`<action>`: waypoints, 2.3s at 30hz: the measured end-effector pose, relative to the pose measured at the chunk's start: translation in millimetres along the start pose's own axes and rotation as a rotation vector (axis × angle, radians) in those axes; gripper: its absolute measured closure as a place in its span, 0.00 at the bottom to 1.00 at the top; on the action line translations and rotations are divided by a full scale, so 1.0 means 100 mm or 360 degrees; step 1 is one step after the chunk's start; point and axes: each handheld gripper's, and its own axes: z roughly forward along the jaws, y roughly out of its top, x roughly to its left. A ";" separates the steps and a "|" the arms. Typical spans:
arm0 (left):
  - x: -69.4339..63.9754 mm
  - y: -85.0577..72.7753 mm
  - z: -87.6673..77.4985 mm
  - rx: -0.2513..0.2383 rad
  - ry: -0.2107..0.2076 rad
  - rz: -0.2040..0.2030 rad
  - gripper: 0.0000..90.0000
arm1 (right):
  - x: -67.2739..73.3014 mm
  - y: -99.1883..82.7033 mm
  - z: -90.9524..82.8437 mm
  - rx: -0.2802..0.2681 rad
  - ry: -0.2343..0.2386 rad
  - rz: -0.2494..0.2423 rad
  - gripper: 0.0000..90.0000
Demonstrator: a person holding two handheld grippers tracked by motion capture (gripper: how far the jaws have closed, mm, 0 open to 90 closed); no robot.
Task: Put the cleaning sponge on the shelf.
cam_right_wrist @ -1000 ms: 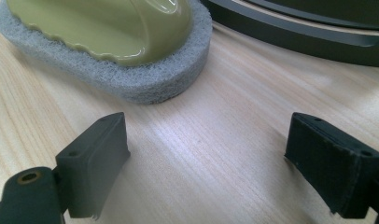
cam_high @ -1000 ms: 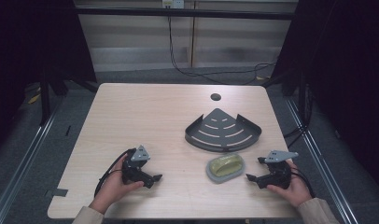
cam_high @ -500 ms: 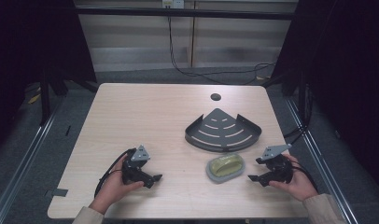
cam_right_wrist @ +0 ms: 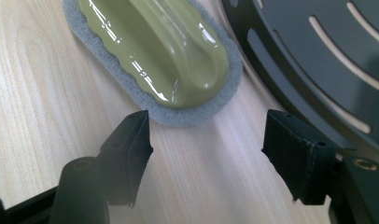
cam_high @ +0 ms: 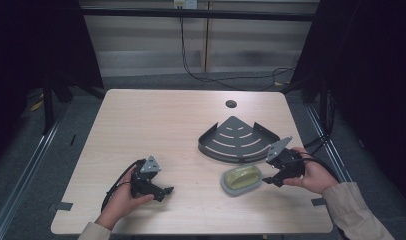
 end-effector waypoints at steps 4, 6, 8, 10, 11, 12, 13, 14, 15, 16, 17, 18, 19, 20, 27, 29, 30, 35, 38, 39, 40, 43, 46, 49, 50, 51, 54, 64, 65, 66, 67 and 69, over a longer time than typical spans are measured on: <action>0.00 0.00 0.00 0.0001 0.0000 0.0001 0.00 | -0.02 0.11 -0.04 0.0052 0.0009 -0.0064 0.36; 0.00 0.00 0.00 0.0001 0.0003 0.0002 0.00 | -0.03 0.18 -0.05 0.0068 0.0010 -0.0103 0.37; 0.00 0.00 0.00 0.0001 0.0003 0.0001 0.00 | -0.04 0.22 -0.06 0.0062 0.0011 -0.0120 0.37; 0.00 0.00 0.00 0.0001 0.0004 0.0001 0.00 | -0.04 0.26 -0.07 0.0060 0.0015 -0.0122 0.37; 0.00 0.00 0.00 0.0001 0.0003 0.0001 0.00 | -0.04 0.27 -0.06 0.0066 0.0017 -0.0135 0.37; 0.00 0.00 0.00 0.0001 0.0003 0.0001 0.00 | -0.04 0.27 -0.06 0.0066 0.0017 -0.0135 0.37; 0.00 0.00 0.00 0.0001 0.0003 0.0001 0.00 | -0.03 0.28 -0.07 0.0073 0.0020 -0.0143 0.37; 0.00 0.00 0.00 -0.0001 0.0003 0.0003 0.00 | -0.03 0.32 -0.06 0.0084 0.0020 -0.0160 0.37; 0.00 0.00 0.00 0.0001 0.0003 0.0002 0.00 | -0.03 0.33 -0.06 0.0085 0.0019 -0.0169 0.37; 0.00 0.00 0.00 0.0001 0.0003 0.0002 0.00 | -0.03 0.33 -0.06 0.0085 0.0019 -0.0169 0.37; 0.00 0.00 0.00 0.0000 0.0003 0.0001 0.00 | -0.03 0.34 -0.06 0.0087 0.0028 -0.0166 0.38; 0.00 0.00 0.00 0.0000 0.0003 0.0002 0.00 | -0.02 0.37 -0.05 0.0080 0.0038 -0.0183 0.38; 0.00 0.00 0.00 0.0001 0.0003 0.0002 0.00 | -0.02 0.38 -0.04 0.0084 0.0040 -0.0188 0.38; 0.00 0.00 0.00 0.0001 0.0003 0.0002 0.00 | -0.01 0.40 -0.04 0.0086 0.0047 -0.0201 0.38; 0.00 0.00 0.00 0.0001 0.0003 0.0002 0.00 | 0.00 0.46 -0.01 0.0114 0.0072 -0.0245 0.39; 0.00 0.00 0.00 0.0001 0.0005 0.0005 0.00 | 0.02 0.50 0.02 0.0131 0.0091 -0.0251 0.40; 0.00 0.00 0.00 0.0001 0.0003 0.0002 0.00 | 0.02 0.51 0.03 0.0134 0.0100 -0.0269 0.40; 0.00 0.00 0.00 -0.0009 0.0004 -0.0012 0.00 | 0.06 0.58 0.08 0.0154 0.0117 -0.0321 0.42; 0.00 0.00 0.00 -0.0010 0.0001 -0.0013 0.00 | 0.07 0.63 0.10 0.0166 0.0117 -0.0339 0.43; 0.00 0.00 0.00 -0.0010 0.0001 -0.0013 0.00 | 0.07 0.63 0.10 0.0166 0.0117 -0.0339 0.43; 0.00 0.00 0.00 -0.0010 0.0001 -0.0013 0.00 | 0.07 0.64 0.11 0.0164 0.0120 -0.0349 0.43; 0.00 0.00 0.00 -0.0012 0.0001 -0.0013 0.00 | 0.09 0.68 0.14 0.0190 0.0135 -0.0384 0.44; 0.00 0.00 0.00 -0.0012 0.0001 -0.0012 0.00 | 0.12 0.73 0.17 0.0205 0.0148 -0.0419 0.46; 0.00 0.00 0.00 -0.0012 0.0002 -0.0012 0.00 | 0.12 0.76 0.19 0.0208 0.0165 -0.0449 0.49; 0.00 0.00 0.00 -0.0012 0.0002 -0.0012 0.00 | 0.12 0.76 0.19 0.0208 0.0165 -0.0449 0.49; 0.00 0.00 0.00 -0.0011 0.0001 -0.0012 0.00 | 0.12 0.76 0.20 0.0209 0.0167 -0.0462 0.49; 0.00 0.00 0.00 -0.0011 0.0001 -0.0012 0.00 | 0.13 0.78 0.22 0.0236 0.0176 -0.0479 0.50; 0.00 0.00 0.00 -0.0012 0.0001 -0.0012 0.00 | 0.11 0.82 0.30 0.0271 0.0192 -0.0544 0.55; 0.00 0.00 0.00 -0.0012 0.0001 -0.0012 0.00 | 0.11 0.82 0.30 0.0271 0.0192 -0.0544 0.55; 0.00 0.00 0.00 -0.0011 0.0002 -0.0011 0.00 | 0.11 0.82 0.31 0.0284 0.0190 -0.0542 0.56; 0.00 0.00 0.00 -0.0012 0.0003 -0.0010 0.00 | 0.11 0.83 0.31 0.0283 0.0190 -0.0552 0.57; 0.00 0.00 0.00 -0.0012 0.0003 -0.0010 0.00 | 0.11 0.83 0.32 0.0285 0.0189 -0.0552 0.59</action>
